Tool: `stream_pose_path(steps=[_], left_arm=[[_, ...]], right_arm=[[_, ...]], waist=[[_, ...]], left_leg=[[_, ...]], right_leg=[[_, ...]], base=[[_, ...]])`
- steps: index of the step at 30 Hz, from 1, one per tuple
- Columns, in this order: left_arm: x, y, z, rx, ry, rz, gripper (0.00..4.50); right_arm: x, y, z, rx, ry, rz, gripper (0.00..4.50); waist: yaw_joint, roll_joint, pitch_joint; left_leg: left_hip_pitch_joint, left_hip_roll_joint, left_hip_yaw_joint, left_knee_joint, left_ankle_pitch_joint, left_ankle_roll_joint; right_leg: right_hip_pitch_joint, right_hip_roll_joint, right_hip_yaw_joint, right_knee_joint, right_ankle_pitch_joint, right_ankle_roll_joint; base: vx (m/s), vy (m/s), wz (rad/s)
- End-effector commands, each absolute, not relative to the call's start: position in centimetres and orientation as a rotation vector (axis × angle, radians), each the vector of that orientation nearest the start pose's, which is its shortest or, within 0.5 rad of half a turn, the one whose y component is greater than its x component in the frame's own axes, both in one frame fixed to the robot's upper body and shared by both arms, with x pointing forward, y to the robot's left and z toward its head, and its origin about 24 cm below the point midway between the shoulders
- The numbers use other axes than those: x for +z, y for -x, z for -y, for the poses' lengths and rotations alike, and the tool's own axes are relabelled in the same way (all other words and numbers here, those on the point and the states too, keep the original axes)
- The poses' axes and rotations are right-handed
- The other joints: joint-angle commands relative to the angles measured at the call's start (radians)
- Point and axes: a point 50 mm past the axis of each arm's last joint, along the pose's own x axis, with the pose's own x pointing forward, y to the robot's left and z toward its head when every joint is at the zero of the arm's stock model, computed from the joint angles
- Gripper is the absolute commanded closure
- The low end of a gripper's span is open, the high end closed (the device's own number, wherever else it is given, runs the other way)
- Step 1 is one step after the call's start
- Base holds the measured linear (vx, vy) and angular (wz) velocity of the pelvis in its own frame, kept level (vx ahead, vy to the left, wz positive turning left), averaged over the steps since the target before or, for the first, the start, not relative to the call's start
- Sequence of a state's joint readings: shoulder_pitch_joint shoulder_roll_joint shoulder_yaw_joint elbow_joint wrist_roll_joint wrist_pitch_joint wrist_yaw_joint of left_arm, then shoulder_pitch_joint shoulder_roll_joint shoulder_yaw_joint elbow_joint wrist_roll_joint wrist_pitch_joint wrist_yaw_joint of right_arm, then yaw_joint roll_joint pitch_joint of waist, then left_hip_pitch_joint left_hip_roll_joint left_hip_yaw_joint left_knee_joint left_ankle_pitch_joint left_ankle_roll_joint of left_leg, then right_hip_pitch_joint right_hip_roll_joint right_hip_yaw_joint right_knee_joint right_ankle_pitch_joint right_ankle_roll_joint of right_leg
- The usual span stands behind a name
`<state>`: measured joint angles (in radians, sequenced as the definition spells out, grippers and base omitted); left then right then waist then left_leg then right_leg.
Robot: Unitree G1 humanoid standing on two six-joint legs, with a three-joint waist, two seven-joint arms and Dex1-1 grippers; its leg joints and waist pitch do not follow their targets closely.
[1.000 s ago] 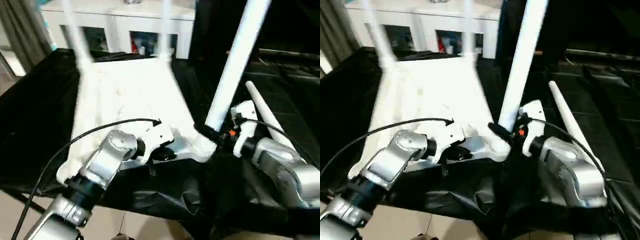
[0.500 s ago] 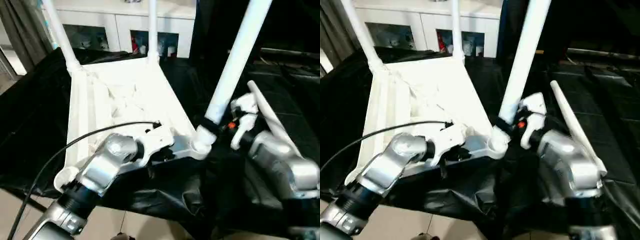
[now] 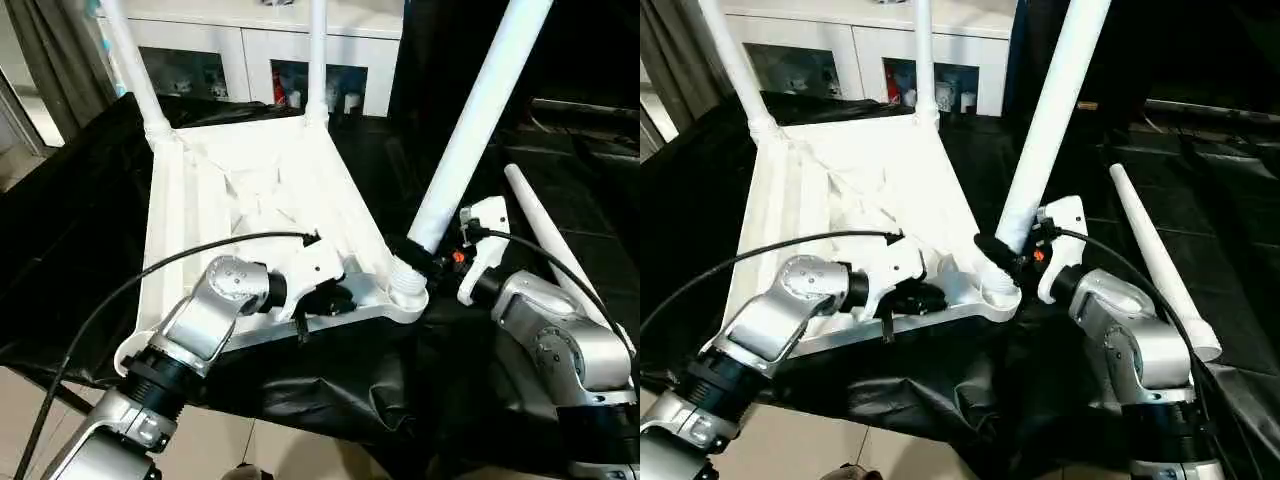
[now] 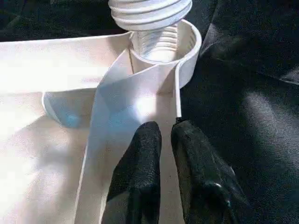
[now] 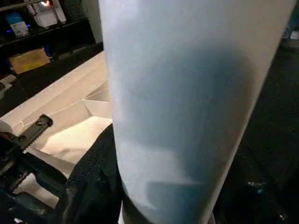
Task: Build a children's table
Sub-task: Insert table leg to table base
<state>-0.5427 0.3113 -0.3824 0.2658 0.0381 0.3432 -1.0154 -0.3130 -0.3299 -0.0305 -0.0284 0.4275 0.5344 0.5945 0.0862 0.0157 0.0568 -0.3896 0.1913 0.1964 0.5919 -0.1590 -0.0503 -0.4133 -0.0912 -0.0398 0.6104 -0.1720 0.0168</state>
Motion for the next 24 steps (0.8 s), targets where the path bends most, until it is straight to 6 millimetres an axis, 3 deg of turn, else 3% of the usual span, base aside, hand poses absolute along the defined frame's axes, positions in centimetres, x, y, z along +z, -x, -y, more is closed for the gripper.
stream_pose_path(steps=[1, 4, 6, 15, 23, 24], left_arm=[[7.1, -30.6, -8.6, -1.291, -0.460, -0.389, 3.71], [7.0, -30.5, -8.5, -1.309, -0.434, -0.394, 3.71], [6.9, -30.5, -8.4, -1.311, -0.424, -0.399, 3.36], [6.5, -30.7, -8.2, -1.289, -0.446, -0.404, 2.92], [6.1, -30.7, -8.5, -1.284, -0.436, -0.436, 2.92], [6.0, -30.7, -8.5, -1.285, -0.433, -0.439, 3.09]], right_arm=[[10.7, -29.5, 16.2, 0.701, -0.123, -0.140, 2.57], [10.7, -29.5, 16.2, 0.701, -0.120, -0.140, 2.57], [10.8, -29.5, 16.3, 0.699, -0.118, -0.140, 2.57], [10.8, -29.6, 16.3, 0.705, -0.104, -0.145, 2.57], [10.9, -29.9, 16.0, 0.713, -0.104, -0.146, 2.57], [10.9, -30.0, 16.0, 0.714, -0.104, -0.146, 2.57]], waist=[[0.001, -0.005, -0.073], [0.001, -0.003, -0.073], [0.001, -0.003, -0.073], [0.001, -0.009, -0.072], [0.002, -0.011, -0.074], [0.002, -0.011, -0.073]], left_leg=[[0.022, 0.027, -0.016, -0.071, -0.258, -0.006], [0.022, 0.027, -0.016, -0.071, -0.264, -0.009], [0.022, 0.028, -0.017, -0.071, -0.260, -0.009], [0.022, 0.028, -0.016, -0.070, -0.257, -0.004], [0.021, 0.028, -0.015, -0.068, -0.236, 0.004], [0.021, 0.028, -0.015, -0.069, -0.237, 0.004]], right_leg=[[0.043, -0.040, 0.030, -0.075, -0.227, -0.190], [0.044, -0.040, 0.030, -0.076, -0.231, -0.189], [0.045, -0.040, 0.029, -0.074, -0.220, -0.193], [0.045, -0.041, 0.030, -0.076, -0.238, -0.187], [0.044, -0.041, 0.030, -0.074, -0.226, -0.189], [0.045, -0.042, 0.030, -0.074, -0.227, -0.190]], base=[[0.000, 0.000, 0.00], [0.000, 0.000, 0.00], [0.000, 0.000, 0.00], [0.000, 0.000, 0.00], [0.000, 0.000, 0.00], [0.000, 0.000, 0.00]])
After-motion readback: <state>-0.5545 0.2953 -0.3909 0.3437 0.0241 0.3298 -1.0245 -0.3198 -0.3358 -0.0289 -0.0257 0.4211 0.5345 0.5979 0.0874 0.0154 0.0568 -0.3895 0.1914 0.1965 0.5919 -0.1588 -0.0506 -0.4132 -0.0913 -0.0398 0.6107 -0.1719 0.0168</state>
